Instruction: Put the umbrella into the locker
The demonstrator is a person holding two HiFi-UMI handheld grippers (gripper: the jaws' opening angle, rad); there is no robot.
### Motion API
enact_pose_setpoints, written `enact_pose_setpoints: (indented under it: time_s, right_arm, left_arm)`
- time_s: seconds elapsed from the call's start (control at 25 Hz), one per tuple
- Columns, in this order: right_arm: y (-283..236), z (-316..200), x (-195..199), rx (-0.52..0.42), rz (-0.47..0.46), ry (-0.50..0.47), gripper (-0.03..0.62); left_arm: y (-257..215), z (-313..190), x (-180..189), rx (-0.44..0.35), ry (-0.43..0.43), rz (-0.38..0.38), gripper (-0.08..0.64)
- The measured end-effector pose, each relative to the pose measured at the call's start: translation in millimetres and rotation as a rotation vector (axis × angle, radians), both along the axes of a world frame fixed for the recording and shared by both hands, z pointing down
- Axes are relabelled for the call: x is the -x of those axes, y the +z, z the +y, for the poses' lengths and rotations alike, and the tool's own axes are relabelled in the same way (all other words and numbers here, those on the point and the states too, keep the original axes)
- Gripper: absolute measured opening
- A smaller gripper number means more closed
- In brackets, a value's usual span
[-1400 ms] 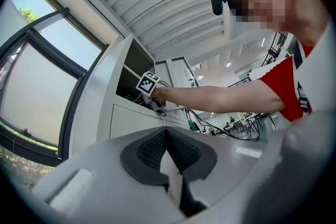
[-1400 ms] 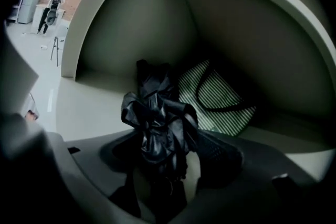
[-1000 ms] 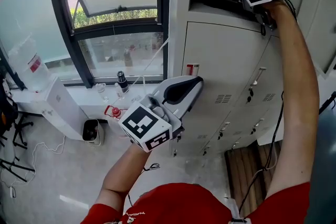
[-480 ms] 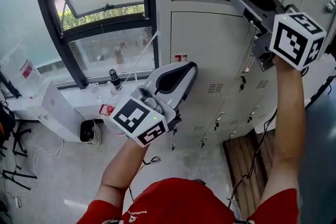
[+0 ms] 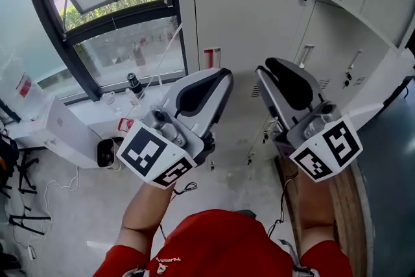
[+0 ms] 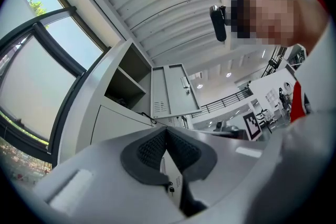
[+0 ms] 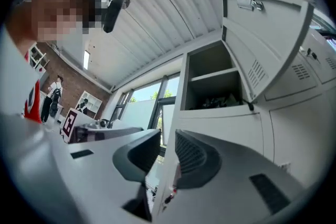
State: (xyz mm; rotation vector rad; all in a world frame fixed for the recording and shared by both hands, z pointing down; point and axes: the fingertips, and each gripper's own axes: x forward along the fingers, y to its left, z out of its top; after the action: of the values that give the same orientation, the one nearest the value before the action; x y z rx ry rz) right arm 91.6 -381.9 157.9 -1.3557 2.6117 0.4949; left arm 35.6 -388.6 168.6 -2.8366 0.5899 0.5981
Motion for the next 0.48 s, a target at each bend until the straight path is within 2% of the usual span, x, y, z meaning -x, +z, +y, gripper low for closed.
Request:
enact_pose_setpoints:
  time_s: [0.2,0.36,0.48]
  right_arm:
    - [41,7,12,0.077,-0.084,-0.04,0.021]
    - [66,9,14,0.123,-0.151,-0.048,0.005]
    - [77,9,13,0.144,-0.167,-0.042,0.003]
  left_arm:
    - [15,6,-2,-0.001,-0.024,-0.031,0.005]
    - [35,4,-1,0.012,-0.046,-0.068,0.005]
    - [51,3,0,0.037,-0.056,-0.088,0.005]
